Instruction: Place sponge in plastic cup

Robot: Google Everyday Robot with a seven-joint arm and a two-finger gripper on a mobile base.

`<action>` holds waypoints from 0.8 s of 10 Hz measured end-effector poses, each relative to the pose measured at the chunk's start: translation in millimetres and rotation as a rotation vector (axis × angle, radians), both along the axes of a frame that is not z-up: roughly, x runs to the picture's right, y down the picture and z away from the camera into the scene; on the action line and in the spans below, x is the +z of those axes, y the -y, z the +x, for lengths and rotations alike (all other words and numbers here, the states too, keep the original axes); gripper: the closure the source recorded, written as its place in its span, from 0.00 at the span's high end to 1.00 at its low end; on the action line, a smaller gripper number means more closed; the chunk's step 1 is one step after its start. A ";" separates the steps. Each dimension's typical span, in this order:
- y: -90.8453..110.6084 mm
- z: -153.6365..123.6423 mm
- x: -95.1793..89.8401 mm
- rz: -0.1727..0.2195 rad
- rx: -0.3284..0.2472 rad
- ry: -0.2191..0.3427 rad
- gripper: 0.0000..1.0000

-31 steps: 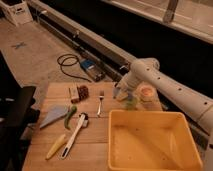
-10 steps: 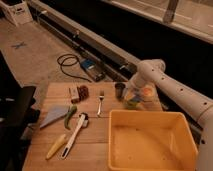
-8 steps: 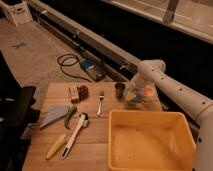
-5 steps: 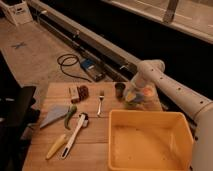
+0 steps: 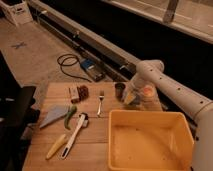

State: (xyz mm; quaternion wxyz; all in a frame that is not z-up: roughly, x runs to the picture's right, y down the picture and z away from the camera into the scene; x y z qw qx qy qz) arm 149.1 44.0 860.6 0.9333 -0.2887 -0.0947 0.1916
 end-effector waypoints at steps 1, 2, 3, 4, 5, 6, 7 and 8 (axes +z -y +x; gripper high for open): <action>3.0 1.0 -3.8 0.008 -0.002 -0.004 0.70; 8.8 3.1 -11.2 0.024 -0.004 -0.013 0.70; 14.3 7.9 -19.0 0.045 -0.002 -0.029 0.70; 20.4 13.9 -26.3 0.066 0.004 -0.042 0.70; 26.7 27.5 -36.8 0.093 0.018 -0.065 0.70; 34.6 41.9 -50.0 0.128 0.040 -0.090 0.70; 40.0 53.0 -62.3 0.159 0.070 -0.107 0.70; 42.6 64.4 -73.4 0.186 0.105 -0.118 0.70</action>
